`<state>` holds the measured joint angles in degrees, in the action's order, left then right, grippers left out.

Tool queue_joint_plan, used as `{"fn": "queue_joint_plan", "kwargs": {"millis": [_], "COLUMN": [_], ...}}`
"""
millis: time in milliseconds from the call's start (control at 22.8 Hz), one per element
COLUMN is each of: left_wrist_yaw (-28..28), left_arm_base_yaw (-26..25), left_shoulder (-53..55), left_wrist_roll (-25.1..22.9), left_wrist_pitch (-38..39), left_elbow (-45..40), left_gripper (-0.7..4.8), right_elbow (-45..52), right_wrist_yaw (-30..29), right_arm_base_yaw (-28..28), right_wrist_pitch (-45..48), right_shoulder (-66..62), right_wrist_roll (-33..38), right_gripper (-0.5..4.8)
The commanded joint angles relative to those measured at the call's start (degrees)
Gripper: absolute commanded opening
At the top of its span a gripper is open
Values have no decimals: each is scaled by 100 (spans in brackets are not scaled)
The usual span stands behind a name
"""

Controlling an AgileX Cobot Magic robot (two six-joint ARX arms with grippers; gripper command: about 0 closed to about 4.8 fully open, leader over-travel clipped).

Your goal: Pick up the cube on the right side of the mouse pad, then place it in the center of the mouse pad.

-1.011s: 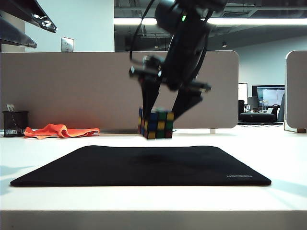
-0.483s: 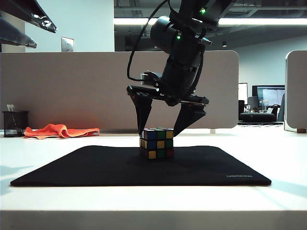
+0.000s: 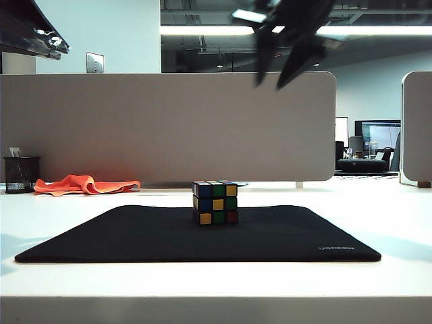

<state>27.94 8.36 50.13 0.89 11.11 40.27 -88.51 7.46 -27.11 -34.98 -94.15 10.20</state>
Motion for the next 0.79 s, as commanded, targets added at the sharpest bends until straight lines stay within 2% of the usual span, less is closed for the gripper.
{"fn": "queue_joint_plan", "kwargs": {"millis": [44,88,176,352,483,571,791], "left_wrist_yaw": [-46,-323,-656,-942,-1290,-1554,-1550], "left_arm_base_yaw": [-7,-7,-7,-4,-4,-7,-4], "left_shoulder": [-107,-203,-402,-772,-964,-1261,-1862], "left_wrist_roll": [-48,-144,-417,-520,-518,-520,-492], "left_wrist_pitch": [-61,2,205,691,850,1104,1200], "left_elbow": [42,42,39,33,20,17,-186], "left_gripper": [27,17,16,16,16,15,10], "right_elbow": [-15,0,109,822,1394,2138,3335], "right_wrist_yaw": [190,210,208,205,208,144,144], "right_arm_base_yaw": [474,723,1080,1574,1606,1606,1606], "right_wrist_pitch": [-420,-592,-634,-149,286,804,1172], "right_shoulder": [509,728,1073,2026,2535,3150,4188], "right_wrist_roll": [-39,-42,-306,-579,-579,-581,-599], "right_gripper": [20,-8,-8,-8,-8,-8,-8]}}
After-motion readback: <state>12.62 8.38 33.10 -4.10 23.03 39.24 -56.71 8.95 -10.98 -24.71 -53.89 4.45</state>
